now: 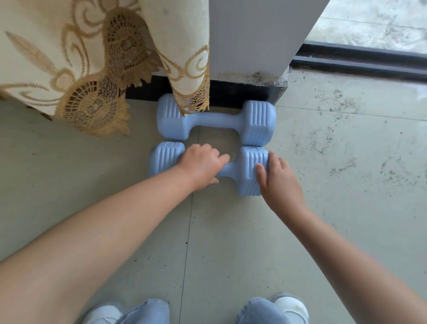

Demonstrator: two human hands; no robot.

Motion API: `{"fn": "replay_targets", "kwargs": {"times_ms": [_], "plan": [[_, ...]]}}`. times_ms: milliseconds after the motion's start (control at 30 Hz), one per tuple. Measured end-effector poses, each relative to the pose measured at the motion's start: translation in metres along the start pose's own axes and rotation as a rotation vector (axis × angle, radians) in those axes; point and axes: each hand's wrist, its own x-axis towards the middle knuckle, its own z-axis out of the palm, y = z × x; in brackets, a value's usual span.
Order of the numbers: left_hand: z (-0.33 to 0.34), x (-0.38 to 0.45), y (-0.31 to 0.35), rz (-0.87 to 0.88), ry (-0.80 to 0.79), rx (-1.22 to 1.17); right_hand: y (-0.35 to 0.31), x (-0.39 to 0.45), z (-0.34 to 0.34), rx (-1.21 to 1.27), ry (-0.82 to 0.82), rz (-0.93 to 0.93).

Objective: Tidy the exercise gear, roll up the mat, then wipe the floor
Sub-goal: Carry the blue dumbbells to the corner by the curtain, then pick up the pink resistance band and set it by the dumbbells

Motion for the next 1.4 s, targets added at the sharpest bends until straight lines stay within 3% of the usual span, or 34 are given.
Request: {"fn": "replay_targets", "kwargs": {"times_ms": [133,233,333,433,633,800,967,1100,1233,1400], "plan": [[-0.030,-0.055,-0.005,-0.059,0.201,-0.081,-0.026,-0.025,-0.030,-0.325,-0.091,-0.038],[-0.066,-0.122,-0.006,-0.168,-0.001,-0.269,-0.075,-0.068,-0.073,-0.501,-0.202,-0.164],[-0.117,-0.195,-0.007,-0.356,0.105,-0.335,-0.131,-0.115,-0.126,-0.581,-0.246,-0.243],[-0.168,-0.278,-0.006,-0.521,-0.069,-0.400,-0.186,-0.167,-0.175,-0.640,-0.283,-0.316],[-0.238,-0.448,0.030,-0.908,0.011,-0.472,-0.277,-0.277,-0.251,-0.717,-0.337,-0.611],[-0.269,-0.572,0.120,-1.274,-0.009,-0.705,-0.313,-0.382,-0.277,-0.886,-0.472,-0.918],[-0.282,-0.670,0.260,-1.665,-0.171,-1.090,-0.304,-0.514,-0.274,-1.109,-0.634,-1.274],[-0.280,-0.718,0.381,-1.968,-0.164,-1.226,-0.266,-0.630,-0.257,-1.253,-0.689,-1.600],[-0.277,-0.749,0.500,-2.199,-0.137,-1.348,-0.197,-0.743,-0.249,-1.323,-0.743,-1.857],[-0.268,-0.762,0.630,-2.337,-0.095,-1.498,-0.085,-0.846,-0.244,-1.420,-0.786,-2.018]]}}
